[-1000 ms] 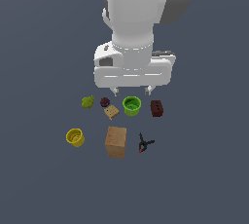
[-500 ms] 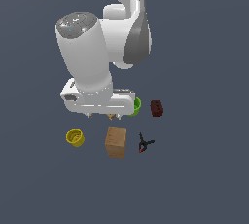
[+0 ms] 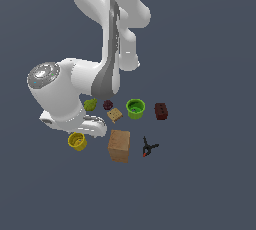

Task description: Pick up a designated object from a clutter of objects.

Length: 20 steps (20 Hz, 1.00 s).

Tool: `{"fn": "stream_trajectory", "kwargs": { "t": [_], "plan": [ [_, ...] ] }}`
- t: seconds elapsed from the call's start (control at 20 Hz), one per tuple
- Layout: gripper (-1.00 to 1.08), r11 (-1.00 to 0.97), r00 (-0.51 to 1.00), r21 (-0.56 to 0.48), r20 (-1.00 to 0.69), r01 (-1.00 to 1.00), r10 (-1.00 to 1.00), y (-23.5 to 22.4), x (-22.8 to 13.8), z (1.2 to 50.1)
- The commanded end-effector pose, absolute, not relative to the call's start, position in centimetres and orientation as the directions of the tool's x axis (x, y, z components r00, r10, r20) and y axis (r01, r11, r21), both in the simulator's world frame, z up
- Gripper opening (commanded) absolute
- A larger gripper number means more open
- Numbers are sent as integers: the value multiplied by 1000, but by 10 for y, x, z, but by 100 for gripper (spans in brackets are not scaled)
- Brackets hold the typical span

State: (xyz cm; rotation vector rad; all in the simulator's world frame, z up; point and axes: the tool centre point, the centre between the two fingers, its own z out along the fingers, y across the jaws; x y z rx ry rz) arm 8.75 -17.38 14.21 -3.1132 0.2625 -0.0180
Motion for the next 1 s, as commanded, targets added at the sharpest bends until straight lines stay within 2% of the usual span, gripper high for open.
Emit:
{"fn": "stream_trajectory", "kwargs": {
  "t": [0.0,0.35,0.7,0.95],
  "plan": [
    [100,-983,983,-12,7,-181,-181,-192,86,125],
    [100,-979,979,-1,1,-202,-202,-220,81,99],
    [100,-979,979,-1,-1,-204,-204,-222,80,94],
    [100,-979,979,0,-1,-205,-205,-222,79,71]
  ]
}}
